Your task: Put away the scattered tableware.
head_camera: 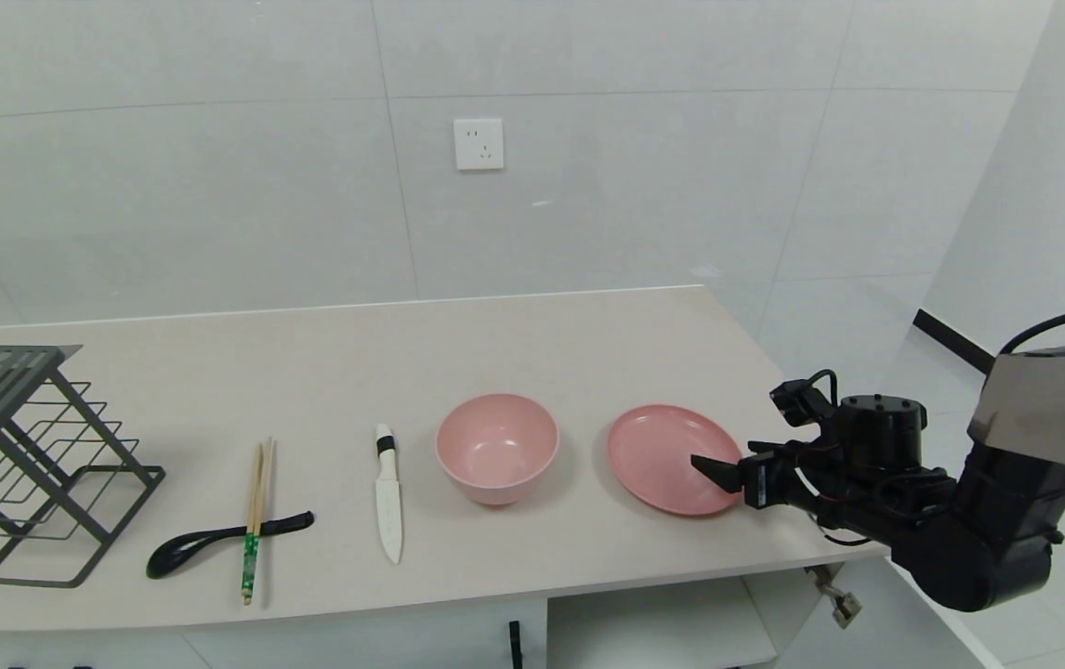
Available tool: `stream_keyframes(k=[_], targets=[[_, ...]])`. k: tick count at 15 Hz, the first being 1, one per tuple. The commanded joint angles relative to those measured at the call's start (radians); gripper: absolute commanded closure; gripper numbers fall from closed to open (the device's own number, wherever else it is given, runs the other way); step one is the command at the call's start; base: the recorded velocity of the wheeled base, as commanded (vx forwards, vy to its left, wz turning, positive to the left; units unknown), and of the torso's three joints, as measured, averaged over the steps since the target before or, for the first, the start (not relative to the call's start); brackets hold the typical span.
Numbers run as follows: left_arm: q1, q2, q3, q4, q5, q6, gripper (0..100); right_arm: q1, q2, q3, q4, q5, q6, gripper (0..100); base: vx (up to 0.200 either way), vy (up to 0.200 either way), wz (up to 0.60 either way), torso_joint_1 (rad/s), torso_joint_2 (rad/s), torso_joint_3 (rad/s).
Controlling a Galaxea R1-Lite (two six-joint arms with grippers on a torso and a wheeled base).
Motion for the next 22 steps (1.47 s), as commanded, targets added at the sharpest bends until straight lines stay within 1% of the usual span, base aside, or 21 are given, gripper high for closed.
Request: stream_keyframes(k=[1,5,8,9,12,14,15,18,20,22], targets=[[0.000,0.002,0.000,0.000,0.000,0.000,0,0.012,0.003,0.006,0.000,0.001,0.001,0,0.000,0.000,0.00,0.000,0.00,0.000],[0.000,0.002,0.000,0.000,0.000,0.000,0,0.044,0.017,0.011,0.000,0.001,-0.008,0,0.000,0.000,0.00,0.000,0.00,0.000],[0.000,0.002,0.000,0.000,0.000,0.000,0,0.046,0.040,0.012,0.000,0.001,-0.011,0,0.000,0.000,0.00,0.000,0.00,0.000],[0.000,0.002,0.000,0.000,0.000,0.000,0,0.046,0.045,0.012,0.000,0.001,-0.011,100,0.000,0.000,0.00,0.000,0.00,0.000],[0.000,0.002,0.000,0.000,0.000,0.000,0,0.036,0.088,0.017,0.000,-0.001,-0.013,100,0.000,0.000,0.00,0.000,0.00,0.000],[0.000,0.002,0.000,0.000,0.000,0.000,0,0.038,0.079,0.017,-0.002,-0.001,-0.010,100,0.000,0.000,0.00,0.000,0.00,0.000],[0.000,0.002,0.000,0.000,0.000,0.000,0,0.038,0.053,0.020,-0.010,-0.001,-0.010,100,0.000,0.000,0.00,0.000,0.00,0.000],[0.000,0.002,0.000,0.000,0.000,0.000,0,0.033,-0.069,0.064,-0.103,0.003,0.006,100,0.000,0.000,0.00,0.000,0.00,0.000],[0.000,0.002,0.000,0.000,0.000,0.000,0,0.021,-0.128,0.086,-0.108,0.004,0.012,100,0.000,0.000,0.00,0.000,0.00,0.000],[0.000,0.002,0.000,0.000,0.000,0.000,0,0.021,-0.167,0.090,-0.109,0.004,0.064,100,0.000,0.000,0.00,0.000,0.00,0.000]])
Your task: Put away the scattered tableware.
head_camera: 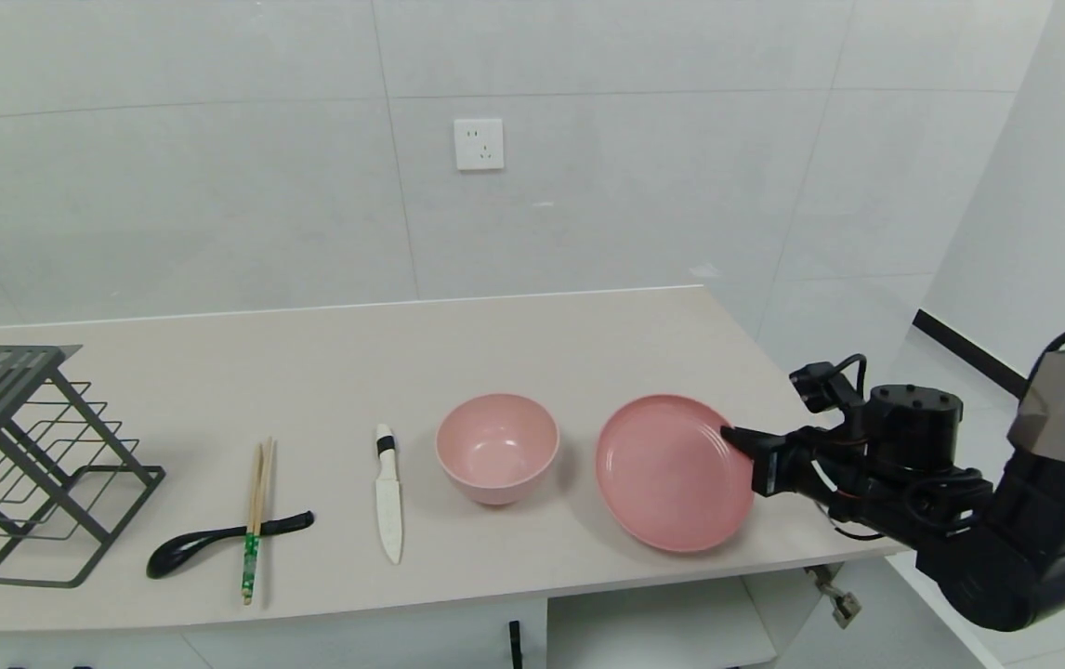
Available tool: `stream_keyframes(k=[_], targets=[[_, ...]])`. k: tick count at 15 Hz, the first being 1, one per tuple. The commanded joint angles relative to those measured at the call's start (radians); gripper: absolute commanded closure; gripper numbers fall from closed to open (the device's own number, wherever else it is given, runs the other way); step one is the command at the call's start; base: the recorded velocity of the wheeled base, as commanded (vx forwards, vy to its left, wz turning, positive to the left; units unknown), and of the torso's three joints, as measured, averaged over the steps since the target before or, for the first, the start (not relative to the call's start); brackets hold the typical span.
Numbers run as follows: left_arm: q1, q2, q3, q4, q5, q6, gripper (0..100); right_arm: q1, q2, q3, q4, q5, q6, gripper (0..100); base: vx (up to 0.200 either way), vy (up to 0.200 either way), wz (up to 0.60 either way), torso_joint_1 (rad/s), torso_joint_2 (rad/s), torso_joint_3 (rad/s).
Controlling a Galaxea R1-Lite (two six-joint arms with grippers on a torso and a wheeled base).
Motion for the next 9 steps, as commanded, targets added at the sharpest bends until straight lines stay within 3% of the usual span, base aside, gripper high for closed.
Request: stream_keyframes(k=[1,4,9], targets=[[0.000,0.002,0.000,0.000,0.000,0.000,0,-0.002,-0.090,0.013,-0.002,0.001,0.049,100,0.000,0.000,0.00,0.000,0.00,0.000],[0.000,0.002,0.000,0.000,0.000,0.000,0,-0.002,-0.132,0.014,-0.012,0.000,0.138,100,0.000,0.000,0.00,0.000,0.00,0.000],[0.000,0.002,0.000,0.000,0.000,0.000,0,-0.001,-0.112,0.037,-0.145,0.000,0.240,100,0.000,0.000,0.00,0.000,0.00,0.000]])
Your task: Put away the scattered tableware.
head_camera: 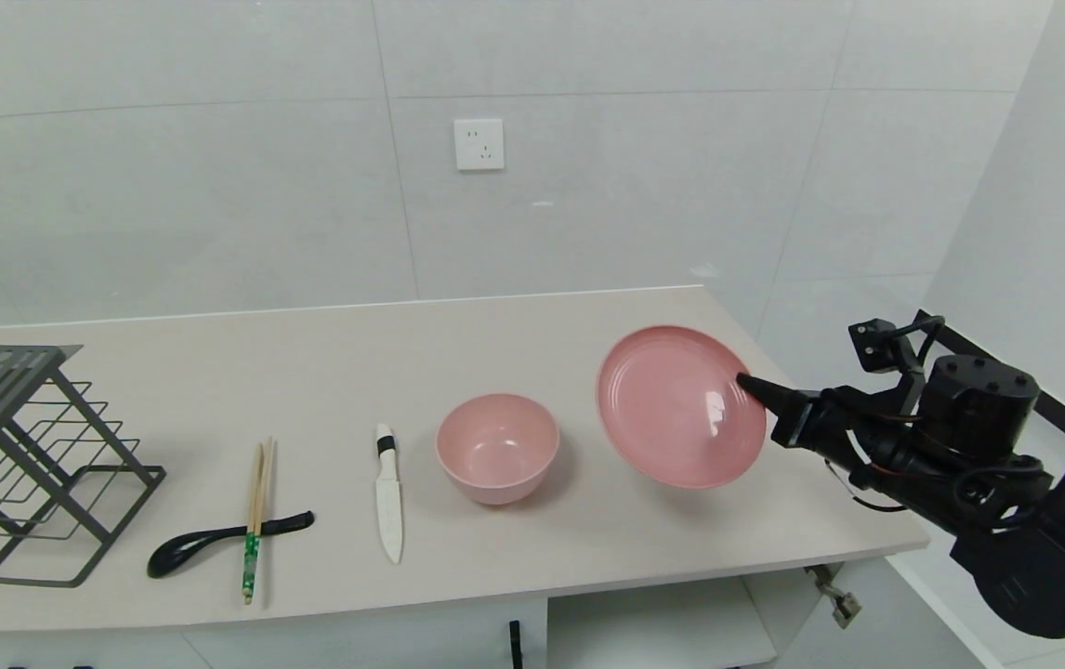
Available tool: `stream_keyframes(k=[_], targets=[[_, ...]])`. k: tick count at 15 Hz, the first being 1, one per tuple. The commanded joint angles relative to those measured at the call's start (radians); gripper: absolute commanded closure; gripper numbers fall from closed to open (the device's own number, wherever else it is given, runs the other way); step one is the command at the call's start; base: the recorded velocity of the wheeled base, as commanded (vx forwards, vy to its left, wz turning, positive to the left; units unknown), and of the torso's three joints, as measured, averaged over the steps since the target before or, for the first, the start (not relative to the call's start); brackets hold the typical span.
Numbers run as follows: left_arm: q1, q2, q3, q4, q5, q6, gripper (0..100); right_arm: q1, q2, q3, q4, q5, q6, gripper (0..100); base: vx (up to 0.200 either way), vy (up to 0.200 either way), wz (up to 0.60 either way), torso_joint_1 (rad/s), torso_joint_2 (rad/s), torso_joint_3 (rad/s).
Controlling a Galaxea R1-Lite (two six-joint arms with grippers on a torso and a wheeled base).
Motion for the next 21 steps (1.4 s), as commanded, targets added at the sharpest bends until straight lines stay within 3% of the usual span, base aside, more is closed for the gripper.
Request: stream_keyframes(k=[1,4,7,17,18,20,21], targets=[[0.000,0.002,0.000,0.000,0.000,0.000,0,-0.006,0.018,0.002,-0.011,0.000,0.016,100,0.000,0.000,0.00,0.000,0.00,0.000],[0.000,0.002,0.000,0.000,0.000,-0.003,0,0.001,0.016,0.047,-0.097,-0.001,0.080,100,0.000,0.000,0.00,0.000,0.00,0.000],[0.000,0.002,0.000,0.000,-0.001,-0.003,0,-0.006,-0.051,0.134,-0.097,-0.003,0.079,100,0.000,0.000,0.00,0.000,0.00,0.000],[-0.010,-0.001,-0.002,-0.023,-0.012,0.008,0,0.001,-0.258,0.231,-0.097,-0.001,0.063,100,0.000,0.000,0.00,0.000,0.00,0.000],[0.010,0.002,-0.098,-0.158,-0.015,0.003,0,0.000,-0.275,0.243,-0.097,-0.001,0.063,100,0.000,0.000,0.00,0.000,0.00,0.000],[0.051,0.017,-0.249,-0.171,-0.015,0.017,0,0.006,-0.286,0.244,-0.097,-0.001,0.059,100,0.000,0.000,0.00,0.000,0.00,0.000],[0.037,0.014,-0.262,-0.144,-0.018,0.014,0,0.020,-0.286,0.246,-0.097,-0.001,0.047,100,0.000,0.000,0.00,0.000,0.00,0.000]])
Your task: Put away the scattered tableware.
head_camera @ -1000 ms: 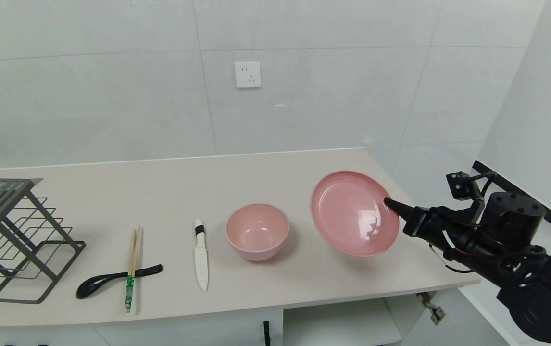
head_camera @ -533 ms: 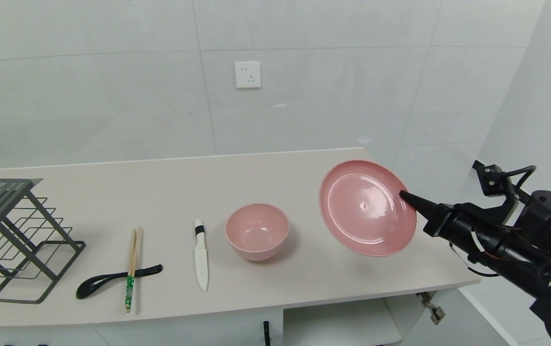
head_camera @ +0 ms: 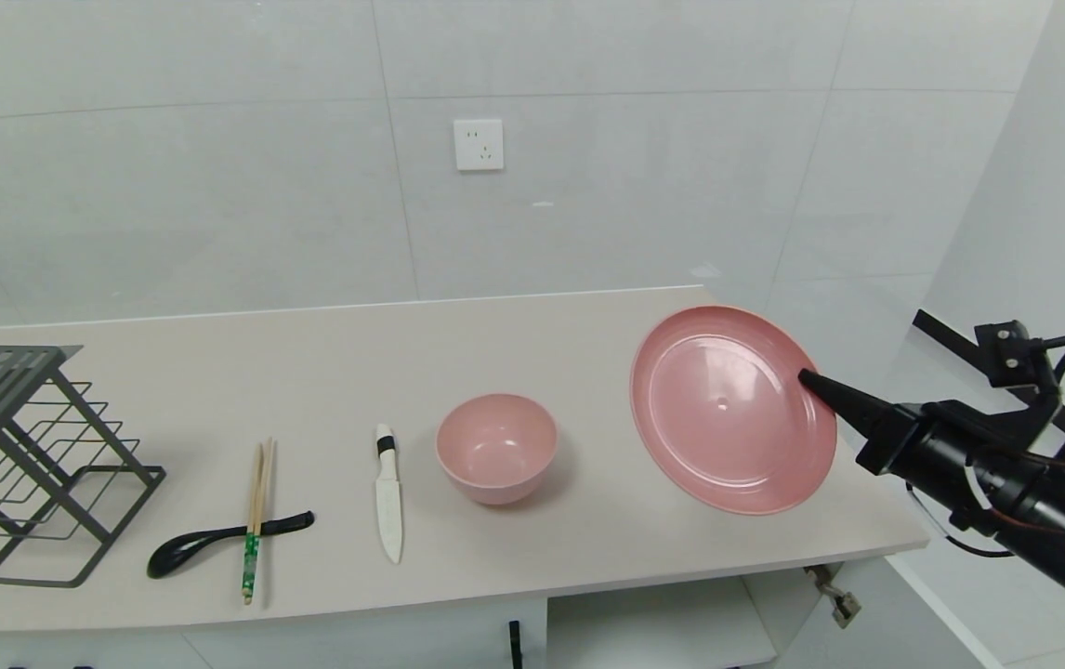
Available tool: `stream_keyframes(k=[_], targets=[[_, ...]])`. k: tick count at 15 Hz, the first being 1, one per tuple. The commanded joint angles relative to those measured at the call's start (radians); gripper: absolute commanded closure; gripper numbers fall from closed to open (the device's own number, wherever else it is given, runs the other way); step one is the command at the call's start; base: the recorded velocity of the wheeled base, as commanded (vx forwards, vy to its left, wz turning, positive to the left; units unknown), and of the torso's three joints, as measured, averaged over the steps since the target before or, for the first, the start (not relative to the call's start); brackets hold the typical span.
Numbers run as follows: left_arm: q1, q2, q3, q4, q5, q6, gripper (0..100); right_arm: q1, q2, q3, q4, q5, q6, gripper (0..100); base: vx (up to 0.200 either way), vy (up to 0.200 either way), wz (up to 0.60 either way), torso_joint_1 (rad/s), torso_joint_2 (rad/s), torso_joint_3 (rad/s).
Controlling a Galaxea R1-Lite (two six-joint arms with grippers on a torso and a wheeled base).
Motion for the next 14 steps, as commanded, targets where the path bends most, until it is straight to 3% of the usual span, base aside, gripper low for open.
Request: stream_keyframes(k=[1,2,5,8,12,14], targets=[[0.003,0.011,-0.094,0.014,-0.008,-0.002,0,0.010,-0.015,0.003,-0.001,0.001,-0.002,100,0.000,0.000,0.00,0.000,0.00,0.000],[-0.057,0.023,-0.103,0.046,-0.045,-0.028,0,0.011,-0.018,0.006,-0.001,0.001,-0.002,100,0.000,0.000,0.00,0.000,0.00,0.000],[-0.072,0.101,-0.129,0.120,-0.109,-0.084,0,0.011,-0.031,0.023,-0.001,0.001,-0.002,100,0.000,0.000,0.00,0.000,0.00,0.000],[-0.077,0.221,-0.129,0.134,-0.160,-0.168,0,0.011,-0.050,0.028,-0.001,0.001,-0.002,100,0.000,0.000,0.00,0.000,0.00,0.000],[-0.086,0.377,-0.085,0.120,-0.192,-0.197,0,0.022,-0.053,0.032,-0.001,0.001,-0.004,100,0.000,0.000,0.00,0.000,0.00,0.000],[-0.218,0.446,0.008,0.088,-0.229,-0.202,0,0.023,-0.050,0.041,-0.001,0.002,-0.004,100,0.000,0.000,0.00,0.000,0.00,0.000]])
